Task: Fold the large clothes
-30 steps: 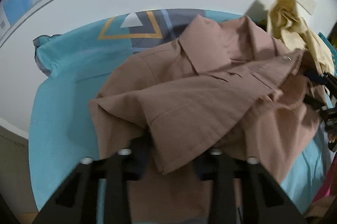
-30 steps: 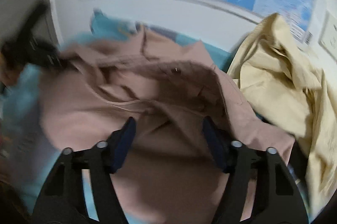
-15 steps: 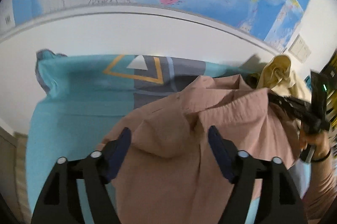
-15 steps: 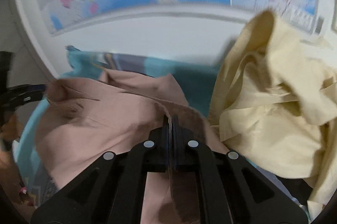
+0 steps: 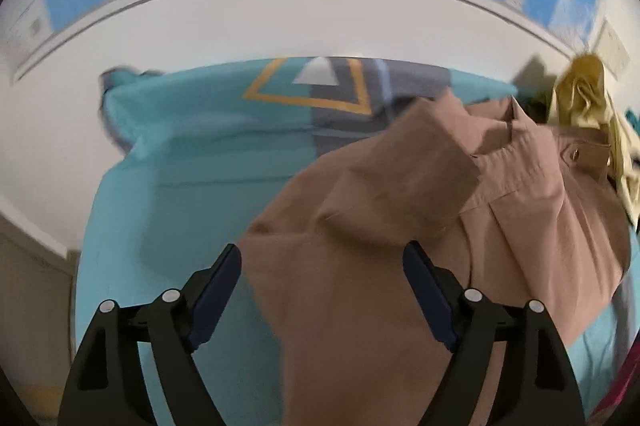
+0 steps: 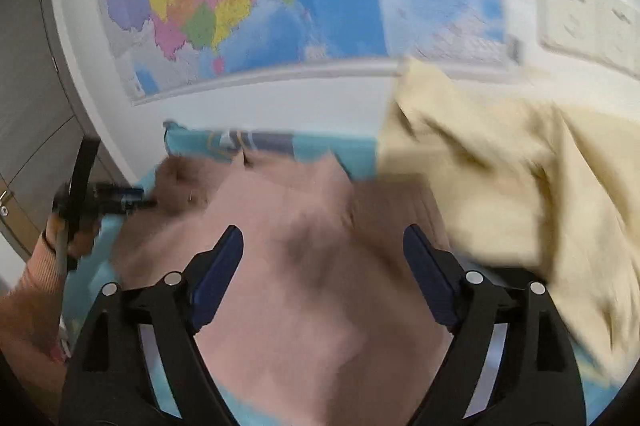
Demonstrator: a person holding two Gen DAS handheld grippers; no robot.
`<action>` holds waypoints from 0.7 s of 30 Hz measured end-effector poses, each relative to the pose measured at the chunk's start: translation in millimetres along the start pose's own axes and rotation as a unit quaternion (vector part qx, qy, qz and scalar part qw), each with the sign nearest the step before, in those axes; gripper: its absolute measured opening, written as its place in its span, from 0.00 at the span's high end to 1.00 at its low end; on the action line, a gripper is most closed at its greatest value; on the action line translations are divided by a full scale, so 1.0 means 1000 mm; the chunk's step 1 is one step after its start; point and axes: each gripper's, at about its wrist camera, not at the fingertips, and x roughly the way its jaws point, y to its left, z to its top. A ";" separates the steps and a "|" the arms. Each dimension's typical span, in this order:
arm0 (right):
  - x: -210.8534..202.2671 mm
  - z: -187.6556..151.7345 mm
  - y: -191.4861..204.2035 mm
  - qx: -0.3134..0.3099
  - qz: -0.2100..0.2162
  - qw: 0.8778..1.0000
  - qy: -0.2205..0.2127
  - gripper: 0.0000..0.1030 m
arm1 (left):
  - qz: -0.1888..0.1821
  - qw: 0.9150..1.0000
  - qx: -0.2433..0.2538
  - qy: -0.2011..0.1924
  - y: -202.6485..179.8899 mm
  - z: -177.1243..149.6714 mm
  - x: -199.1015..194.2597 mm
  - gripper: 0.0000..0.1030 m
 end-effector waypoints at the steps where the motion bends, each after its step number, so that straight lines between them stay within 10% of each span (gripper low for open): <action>1: -0.008 -0.016 -0.009 0.012 -0.004 1.000 0.006 0.20 | -0.007 1.000 -0.003 -0.001 0.003 -0.005 -0.003 0.19; 12: 0.011 -0.106 -0.038 0.087 0.025 0.994 0.064 0.18 | -0.096 0.995 0.016 0.018 0.003 -0.081 -0.004 0.07; 14: 0.015 -0.101 -0.037 0.084 0.044 0.993 0.065 0.58 | -0.092 0.996 0.020 0.008 -0.002 -0.083 0.000 0.07; 16: 0.019 -0.098 -0.043 0.107 0.064 0.990 0.070 0.76 | -0.119 0.993 0.023 -0.001 -0.012 -0.082 0.000 0.22; 18: 0.014 -0.091 -0.046 0.121 0.085 0.987 0.064 0.86 | -0.122 0.992 0.012 -0.001 -0.017 -0.079 -0.003 0.68; 21: -0.015 -0.076 -0.041 0.124 0.122 0.984 0.038 0.91 | -0.147 0.989 -0.036 0.008 -0.011 -0.069 -0.020 0.88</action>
